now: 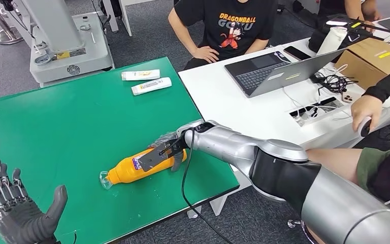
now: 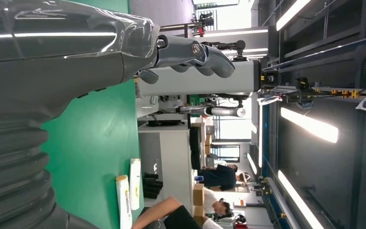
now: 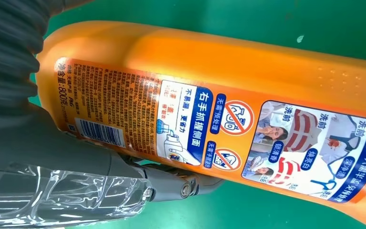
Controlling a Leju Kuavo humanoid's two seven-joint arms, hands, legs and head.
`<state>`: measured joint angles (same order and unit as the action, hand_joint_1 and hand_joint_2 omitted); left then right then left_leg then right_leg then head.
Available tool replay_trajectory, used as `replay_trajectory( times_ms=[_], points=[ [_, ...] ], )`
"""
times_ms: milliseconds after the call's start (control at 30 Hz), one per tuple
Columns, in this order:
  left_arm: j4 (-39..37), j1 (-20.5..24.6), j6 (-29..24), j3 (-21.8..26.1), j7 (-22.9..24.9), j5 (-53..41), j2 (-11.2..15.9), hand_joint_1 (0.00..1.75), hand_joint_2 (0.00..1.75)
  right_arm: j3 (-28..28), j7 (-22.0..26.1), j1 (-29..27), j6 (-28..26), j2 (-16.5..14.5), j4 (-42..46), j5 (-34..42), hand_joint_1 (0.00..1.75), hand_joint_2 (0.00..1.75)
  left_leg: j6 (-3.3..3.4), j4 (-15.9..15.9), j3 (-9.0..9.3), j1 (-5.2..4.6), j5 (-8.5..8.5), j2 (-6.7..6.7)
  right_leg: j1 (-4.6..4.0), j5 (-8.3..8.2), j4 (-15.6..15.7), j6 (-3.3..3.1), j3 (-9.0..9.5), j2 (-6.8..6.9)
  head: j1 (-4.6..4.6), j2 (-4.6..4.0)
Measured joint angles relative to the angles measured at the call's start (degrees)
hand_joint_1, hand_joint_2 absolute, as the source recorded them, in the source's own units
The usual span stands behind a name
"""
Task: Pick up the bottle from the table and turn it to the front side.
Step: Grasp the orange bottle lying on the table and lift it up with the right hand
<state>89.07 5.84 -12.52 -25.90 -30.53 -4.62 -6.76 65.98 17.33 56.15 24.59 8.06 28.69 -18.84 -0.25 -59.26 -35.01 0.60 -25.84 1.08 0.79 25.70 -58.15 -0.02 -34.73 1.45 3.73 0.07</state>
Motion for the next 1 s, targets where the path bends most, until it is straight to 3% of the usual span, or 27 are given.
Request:
replay_trajectory(
  times_ms=[833, 967, 1000],
  points=[
    [-0.4, 0.0, -0.1, 0.0, 0.0, -0.1, 0.2, 0.0, 1.75, 0.1, 0.1, -1.3, -2.8, 0.1, -0.7, -0.1, 0.01, 1.75, 0.0, 0.0, 0.04, 0.0, 0.0, 0.01, 0.0, 0.0, 0.0, 0.0, 0.02, -0.01, 0.0, 0.0],
    [-0.4, 0.1, -0.1, 0.0, 0.0, -0.1, 0.2, 0.0, 1.75, 0.1, 0.2, -1.5, -3.0, 0.2, -0.7, -0.2, 1.64, 1.75, 0.0, 0.0, 0.03, 0.0, 0.0, 0.01, 0.0, 0.0, 0.0, 0.0, 0.02, -0.01, 0.01, 0.0],
    [-0.4, 0.1, -0.1, 0.0, 0.0, -0.1, 0.2, 0.0, 1.75, 0.1, 0.4, -1.5, -3.2, 0.2, -0.7, -0.3, 1.72, 1.75, 0.0, 0.0, 0.03, 0.0, 0.0, 0.01, 0.0, 0.0, 0.0, 0.0, 0.02, -0.01, 0.0, 0.0]
  ],
)
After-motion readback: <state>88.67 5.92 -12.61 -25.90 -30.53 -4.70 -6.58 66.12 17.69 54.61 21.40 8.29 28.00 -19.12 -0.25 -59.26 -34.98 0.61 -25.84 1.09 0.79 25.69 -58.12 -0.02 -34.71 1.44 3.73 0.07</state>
